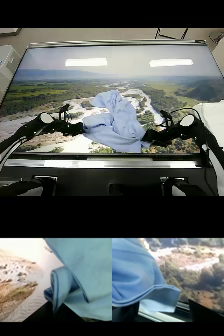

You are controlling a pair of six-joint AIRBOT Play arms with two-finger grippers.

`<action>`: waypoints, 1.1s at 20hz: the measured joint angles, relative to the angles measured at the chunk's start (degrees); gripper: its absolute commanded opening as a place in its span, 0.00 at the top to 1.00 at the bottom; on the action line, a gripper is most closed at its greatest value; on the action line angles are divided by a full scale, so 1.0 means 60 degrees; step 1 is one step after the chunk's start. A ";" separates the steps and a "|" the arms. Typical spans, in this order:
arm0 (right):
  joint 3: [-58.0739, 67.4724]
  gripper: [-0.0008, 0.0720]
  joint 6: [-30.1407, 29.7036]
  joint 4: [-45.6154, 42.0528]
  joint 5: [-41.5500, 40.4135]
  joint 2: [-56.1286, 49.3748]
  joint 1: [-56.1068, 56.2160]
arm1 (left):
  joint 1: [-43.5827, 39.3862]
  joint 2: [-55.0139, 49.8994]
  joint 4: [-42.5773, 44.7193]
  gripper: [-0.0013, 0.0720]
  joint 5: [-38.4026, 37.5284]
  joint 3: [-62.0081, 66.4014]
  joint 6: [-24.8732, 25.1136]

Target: Fold the clothes and pants, and hang the long-sleeved shirts on hangers.

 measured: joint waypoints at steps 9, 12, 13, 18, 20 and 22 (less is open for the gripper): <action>0.0098 0.93 -0.1045 0.2178 -0.0073 -0.0219 -0.0011 | 0.0178 0.1293 -0.0036 0.95 -0.0084 0.0328 0.0109; 0.1996 0.93 -0.0925 0.1814 -0.0007 0.0477 -0.0011 | 0.0583 0.2528 0.0047 0.95 -0.0033 0.1443 0.0357; 0.2896 0.93 -0.0852 0.1468 -0.0062 0.0758 -0.0011 | 0.0736 0.2994 0.0073 0.95 0.0062 0.2011 0.0430; 0.8156 0.93 -0.0262 -0.0514 -0.1504 0.2204 -0.0011 | 0.1060 0.5118 -0.0248 0.95 0.1220 0.5654 0.0637; 0.9675 0.93 -0.0080 -0.0805 -0.2124 0.2743 -0.0011 | 0.0994 0.5716 -0.0455 0.95 0.1734 0.6816 0.0667; 1.0648 0.93 0.0098 -0.0984 -0.2579 0.3257 -0.0011 | 0.0900 0.6204 -0.0616 0.95 0.2211 0.7610 0.0674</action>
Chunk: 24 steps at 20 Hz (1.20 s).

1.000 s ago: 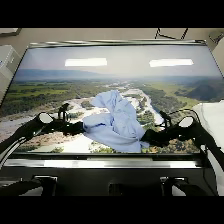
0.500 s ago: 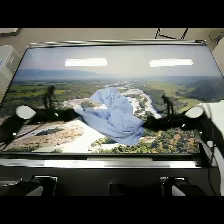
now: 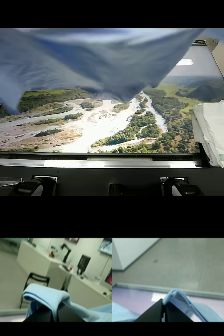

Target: Fold the clothes and pants, and hang the long-sleeved shirts on hangers.

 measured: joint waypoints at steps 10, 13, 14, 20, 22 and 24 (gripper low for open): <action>0.1024 0.93 -0.0120 -0.0248 -0.1410 0.0732 0.0000 | -0.0342 0.0452 0.1016 0.95 -0.0226 0.0627 0.0350; 0.1027 0.93 -0.0200 -0.0776 -0.0306 -0.0237 0.0000 | -0.0368 0.0004 0.2189 0.95 -0.1122 -0.0430 -0.0346; 0.0987 0.93 -0.0200 -0.0896 0.0004 -0.0725 0.0000 | -0.0404 -0.0193 0.2382 0.95 -0.1311 -0.0976 -0.0528; 0.0710 0.93 0.0346 -0.0831 -0.0299 -0.4936 0.0000 | -0.0685 -0.2539 0.2725 0.95 -0.0259 -0.4473 -0.1078; 0.0692 0.93 0.1122 -0.0295 -0.0557 -0.6240 0.0000 | -0.0710 -0.3807 0.2539 0.95 0.0382 -0.4681 -0.1264; 0.0685 0.93 0.1789 0.0299 -0.0532 -0.7242 0.0000 | -0.0714 -0.5118 0.2371 0.95 0.0827 -0.4448 -0.1351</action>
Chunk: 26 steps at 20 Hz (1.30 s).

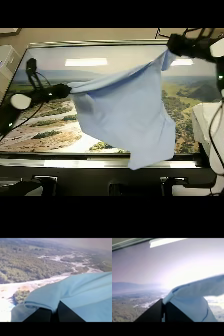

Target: Fold the clothes and pants, and hang the long-sleeved shirts on hangers.

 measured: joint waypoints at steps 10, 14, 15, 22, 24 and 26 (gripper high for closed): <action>-0.0004 0.20 0.0856 -0.0663 0.4277 -0.1767 -0.0674 | 0.1075 -0.3016 -0.1158 0.01 -0.2565 0.1300 -0.0029; -0.1330 0.02 0.0452 -0.1333 0.6943 -0.1209 -0.1676 | 0.2605 -0.3136 -0.1075 0.01 -0.5308 0.1133 0.0270; -0.2178 0.01 0.0302 -0.1435 0.7129 -0.0801 -0.1829 | 0.2794 -0.3155 -0.1104 0.01 -0.5730 0.0867 0.0361; -0.7894 0.01 -0.0164 -0.2044 0.5876 0.2062 -0.2186 | 0.2269 -0.3195 -0.2568 0.30 -0.5635 -0.0845 0.1421; -0.8801 0.01 -0.0171 -0.2095 0.5537 0.2404 -0.2200 | 0.1949 -0.3209 -0.2754 0.31 -0.5253 -0.0998 0.1515; -0.9424 0.01 -0.0193 -0.2113 0.5224 0.2579 -0.2204 | 0.1701 -0.3231 -0.2896 0.71 -0.4801 -0.1078 0.1512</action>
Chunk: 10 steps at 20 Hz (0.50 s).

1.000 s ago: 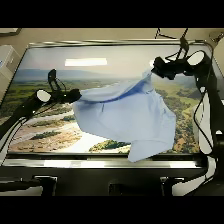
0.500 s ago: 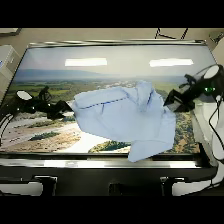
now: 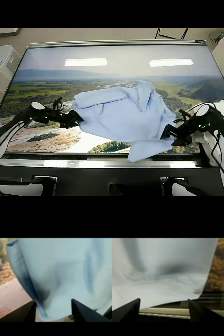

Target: Fold the clothes and pants, and hang the long-sleeved shirts on hangers.

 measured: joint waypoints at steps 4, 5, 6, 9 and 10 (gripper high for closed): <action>-0.0605 0.01 -0.0004 -0.0011 -0.0423 0.0135 0.0000 | -0.0204 -0.0011 0.0000 0.95 0.0444 -0.0058 -0.0098; -0.0667 0.01 -0.0040 -0.0004 -0.0448 0.0149 -0.0004 | -0.0219 0.0000 0.0000 0.95 0.0481 -0.0062 -0.0098; -0.0699 0.01 -0.0120 -0.0007 -0.0404 0.0160 -0.0004 | -0.0229 0.0011 -0.0007 0.95 0.0521 -0.0062 -0.0098; -0.0565 0.02 -0.0444 -0.0328 0.0069 0.0175 -0.0007 | -0.0262 0.0040 -0.0047 0.95 0.0448 -0.0062 -0.0029; -0.0477 0.02 -0.0503 -0.0557 0.0200 0.0175 -0.0011 | -0.0262 0.0044 -0.0047 0.95 0.0412 -0.0062 -0.0007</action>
